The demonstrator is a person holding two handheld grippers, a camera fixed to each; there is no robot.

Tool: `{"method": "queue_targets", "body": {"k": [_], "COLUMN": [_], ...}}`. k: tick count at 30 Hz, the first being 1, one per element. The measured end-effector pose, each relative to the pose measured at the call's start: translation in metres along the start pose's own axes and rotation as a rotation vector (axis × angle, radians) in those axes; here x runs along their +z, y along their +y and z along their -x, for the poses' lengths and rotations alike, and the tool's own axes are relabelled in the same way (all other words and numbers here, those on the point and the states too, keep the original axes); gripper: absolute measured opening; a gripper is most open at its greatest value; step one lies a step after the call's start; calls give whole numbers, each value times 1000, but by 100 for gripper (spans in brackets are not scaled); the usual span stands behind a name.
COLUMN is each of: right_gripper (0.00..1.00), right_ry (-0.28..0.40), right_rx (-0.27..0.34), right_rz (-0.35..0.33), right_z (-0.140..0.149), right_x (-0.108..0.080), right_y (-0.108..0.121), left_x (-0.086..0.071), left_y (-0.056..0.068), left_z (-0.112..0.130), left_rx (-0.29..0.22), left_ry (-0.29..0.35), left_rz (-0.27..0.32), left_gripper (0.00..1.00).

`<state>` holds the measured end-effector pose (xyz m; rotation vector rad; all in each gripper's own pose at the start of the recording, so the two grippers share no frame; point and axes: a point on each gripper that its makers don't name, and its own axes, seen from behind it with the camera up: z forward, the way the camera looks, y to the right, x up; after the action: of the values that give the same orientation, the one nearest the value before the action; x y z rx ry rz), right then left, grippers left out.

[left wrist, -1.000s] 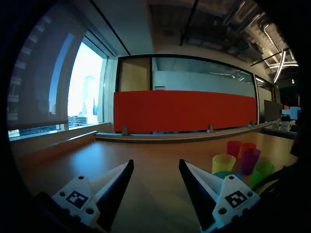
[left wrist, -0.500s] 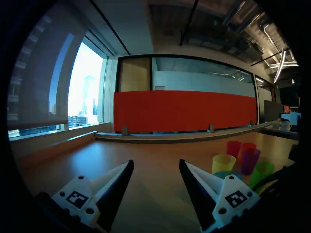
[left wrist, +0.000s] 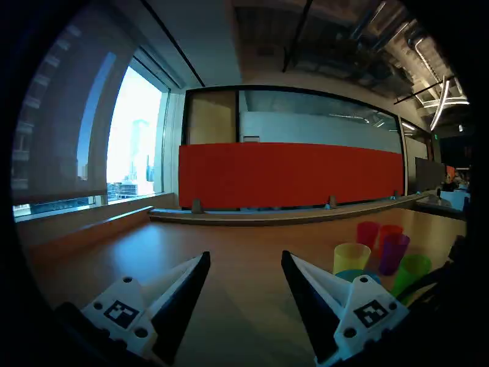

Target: Pour water

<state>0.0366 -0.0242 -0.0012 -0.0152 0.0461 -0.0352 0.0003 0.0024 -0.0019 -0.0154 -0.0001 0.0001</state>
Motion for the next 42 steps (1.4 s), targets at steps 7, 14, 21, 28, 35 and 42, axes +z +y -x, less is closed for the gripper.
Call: {"method": "queue_targets", "body": {"k": [7, 14, 21, 28, 35, 42], "right_gripper": [99, 99, 99, 99, 99, 99], "right_ry": [-21, -38, -43, -54, -52, -46], "right_rx": [-8, 2, 11, 17, 30, 32], "right_rz": [3, 12, 8, 12, 7, 4], "right_z": [15, 25, 31, 39, 39, 37], "right_x": [3, 3, 1, 3, 4, 2], "right_y": [9, 19, 21, 26, 25, 24], "left_x": [0, 0, 0, 0, 0, 0], "left_y": [1, 1, 1, 1, 1, 1], "left_z": [0, 0, 0, 0, 0, 0], "left_rx": [0, 0, 0, 0, 0, 0], "left_ry": [0, 0, 0, 0, 0, 0], "left_rz": [0, 0, 0, 0, 0, 0], "left_gripper": [86, 86, 86, 86, 86, 86]}}
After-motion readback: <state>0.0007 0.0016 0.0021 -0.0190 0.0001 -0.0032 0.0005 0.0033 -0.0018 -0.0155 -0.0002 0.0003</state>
